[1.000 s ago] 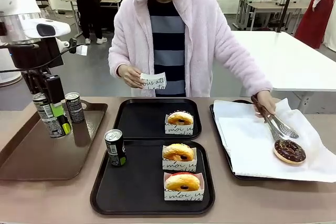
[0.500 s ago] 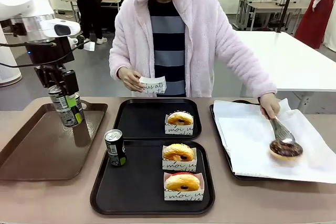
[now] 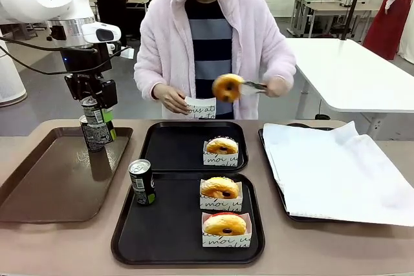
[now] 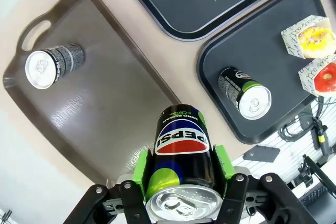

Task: Set up donuts and drinks on trays.
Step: Pick up one Pepsi coke from the Handle tray and place it on the Flat Tray without a Pepsi coke.

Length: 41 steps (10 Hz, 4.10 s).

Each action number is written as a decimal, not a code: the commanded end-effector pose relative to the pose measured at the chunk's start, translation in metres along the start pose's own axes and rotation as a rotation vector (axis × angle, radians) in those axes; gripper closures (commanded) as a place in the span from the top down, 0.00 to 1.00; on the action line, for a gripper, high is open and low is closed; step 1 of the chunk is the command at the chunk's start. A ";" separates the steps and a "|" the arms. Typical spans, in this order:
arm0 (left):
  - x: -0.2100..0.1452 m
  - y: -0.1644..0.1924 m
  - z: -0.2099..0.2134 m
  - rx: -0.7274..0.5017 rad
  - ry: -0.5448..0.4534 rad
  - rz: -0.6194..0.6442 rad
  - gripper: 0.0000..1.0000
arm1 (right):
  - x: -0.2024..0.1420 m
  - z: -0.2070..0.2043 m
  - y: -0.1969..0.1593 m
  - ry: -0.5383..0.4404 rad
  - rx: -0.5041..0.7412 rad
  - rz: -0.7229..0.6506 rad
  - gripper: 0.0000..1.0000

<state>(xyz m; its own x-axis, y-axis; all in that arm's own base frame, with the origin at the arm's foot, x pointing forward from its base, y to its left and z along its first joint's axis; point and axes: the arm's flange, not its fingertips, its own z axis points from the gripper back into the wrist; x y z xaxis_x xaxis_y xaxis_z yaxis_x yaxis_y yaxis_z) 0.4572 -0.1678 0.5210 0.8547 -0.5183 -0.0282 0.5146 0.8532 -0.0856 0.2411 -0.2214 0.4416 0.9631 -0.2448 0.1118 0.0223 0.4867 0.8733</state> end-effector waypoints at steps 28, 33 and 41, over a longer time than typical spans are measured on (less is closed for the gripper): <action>0.186 -0.045 -0.127 0.098 0.054 -0.142 0.59 | 0.001 0.001 0.000 -0.013 0.023 0.018 1.00; 0.189 -0.053 -0.144 0.147 0.074 -0.177 1.00 | 0.001 0.001 0.000 -0.013 0.023 0.018 1.00; 0.142 -0.052 -0.074 0.082 -0.021 -0.207 1.00 | 0.001 0.001 0.000 -0.013 0.023 0.018 1.00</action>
<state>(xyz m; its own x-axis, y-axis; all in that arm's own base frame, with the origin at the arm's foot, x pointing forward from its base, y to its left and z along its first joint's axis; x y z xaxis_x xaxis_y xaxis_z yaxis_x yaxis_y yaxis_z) 0.5728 -0.3093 0.4267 0.7456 -0.6655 -0.0343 0.6663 0.7453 0.0246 0.2411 -0.2215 0.4415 0.9632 -0.2446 0.1117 0.0223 0.4866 0.8734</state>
